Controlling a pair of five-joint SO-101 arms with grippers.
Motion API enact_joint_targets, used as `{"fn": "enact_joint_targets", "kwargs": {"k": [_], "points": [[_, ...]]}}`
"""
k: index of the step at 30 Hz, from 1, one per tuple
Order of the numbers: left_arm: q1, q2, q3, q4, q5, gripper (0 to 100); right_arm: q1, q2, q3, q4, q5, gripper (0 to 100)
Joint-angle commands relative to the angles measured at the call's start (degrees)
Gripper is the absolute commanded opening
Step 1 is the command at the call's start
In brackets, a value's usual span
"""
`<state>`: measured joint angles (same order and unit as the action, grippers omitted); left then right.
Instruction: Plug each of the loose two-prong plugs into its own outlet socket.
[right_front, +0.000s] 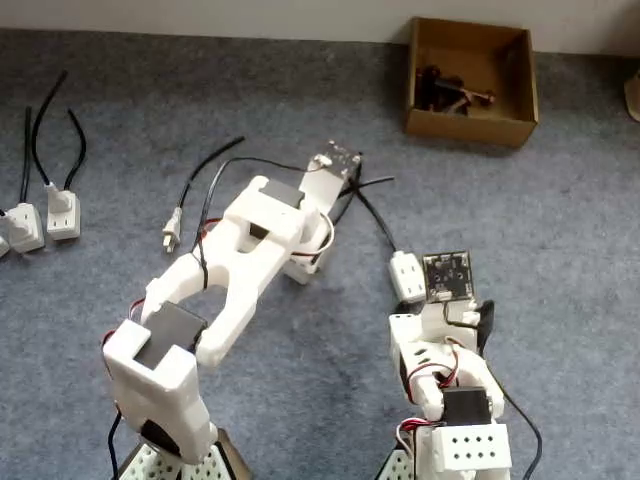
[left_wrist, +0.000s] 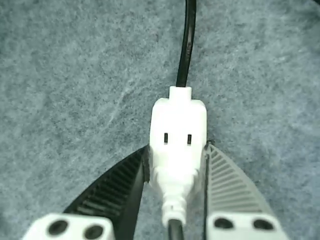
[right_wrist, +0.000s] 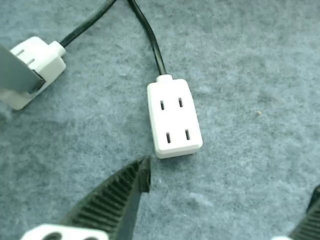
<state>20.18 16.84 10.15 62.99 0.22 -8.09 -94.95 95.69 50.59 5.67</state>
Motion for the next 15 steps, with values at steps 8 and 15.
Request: {"fn": "enact_joint_targets", "kwargs": {"k": [8, 15], "points": [[0.1, 14.6, -20.5, 15.3, 0.3, 0, 0.8, -0.7, 0.4, 0.2, 0.0, 44.7], [0.0, 16.7, -26.4, 17.9, 0.3, 0, 0.8, -0.7, 0.4, 0.2, 0.0, 44.7]]}}
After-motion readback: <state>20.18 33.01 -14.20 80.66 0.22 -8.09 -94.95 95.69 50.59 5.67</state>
